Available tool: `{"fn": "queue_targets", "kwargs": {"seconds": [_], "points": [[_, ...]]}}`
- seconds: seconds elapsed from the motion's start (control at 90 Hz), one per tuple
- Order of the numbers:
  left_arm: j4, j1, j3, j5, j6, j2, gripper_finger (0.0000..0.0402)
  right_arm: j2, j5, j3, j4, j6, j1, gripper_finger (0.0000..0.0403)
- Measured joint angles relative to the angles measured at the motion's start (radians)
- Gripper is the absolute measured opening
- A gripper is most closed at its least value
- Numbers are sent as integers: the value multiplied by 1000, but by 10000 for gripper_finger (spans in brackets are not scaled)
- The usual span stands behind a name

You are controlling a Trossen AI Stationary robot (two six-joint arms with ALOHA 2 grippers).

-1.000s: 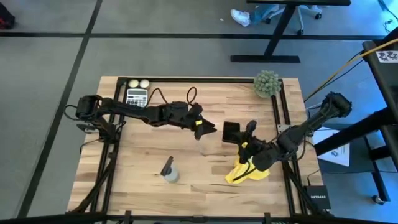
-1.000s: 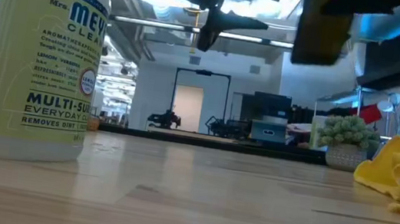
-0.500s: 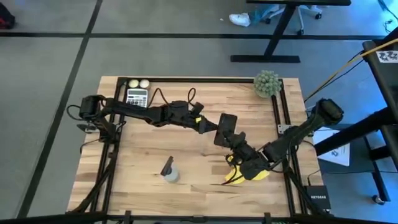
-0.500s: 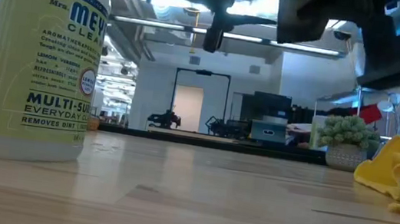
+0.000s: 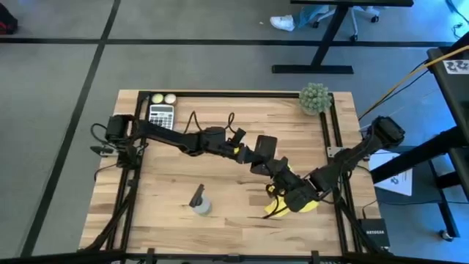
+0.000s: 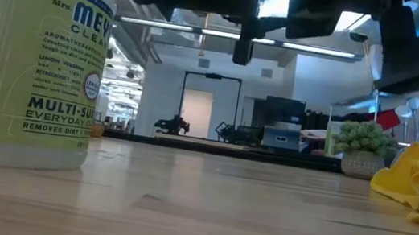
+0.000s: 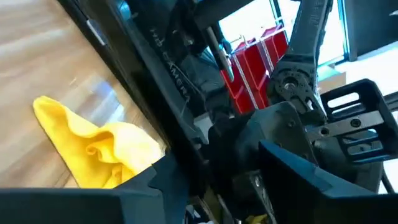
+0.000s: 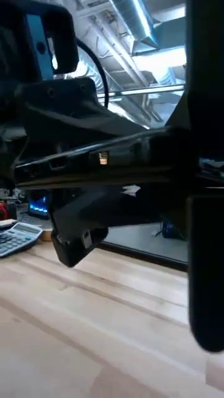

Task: Apply microfiber cloth
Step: Spray the back of the black cellphone with the white spray bottle

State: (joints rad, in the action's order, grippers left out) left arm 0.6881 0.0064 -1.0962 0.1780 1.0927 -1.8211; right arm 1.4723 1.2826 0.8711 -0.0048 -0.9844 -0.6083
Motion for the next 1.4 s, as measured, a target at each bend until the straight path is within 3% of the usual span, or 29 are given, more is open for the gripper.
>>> {"fn": "queue_targets", "kwargs": {"seconds": [0.244, 0.933, 1.1, 1.3, 1.4], "points": [[82, 14, 1, -12, -38, -1, 32, -2, 51, 0, 0, -12, -1, 48], [27, 58, -5, -10, -274, 49, 20, -4, 186, 2, 12, 109, -6, 152], [-7, 72, -1, 56, -256, 61, 8, -8, 227, 0, 4, 119, -9, 167], [-190, 109, 6, 79, -345, 133, 5, -16, 328, 2, 9, 124, -9, 168], [-278, 128, 6, 48, -406, 195, 5, -13, 317, 2, 5, 124, -8, 168]]}}
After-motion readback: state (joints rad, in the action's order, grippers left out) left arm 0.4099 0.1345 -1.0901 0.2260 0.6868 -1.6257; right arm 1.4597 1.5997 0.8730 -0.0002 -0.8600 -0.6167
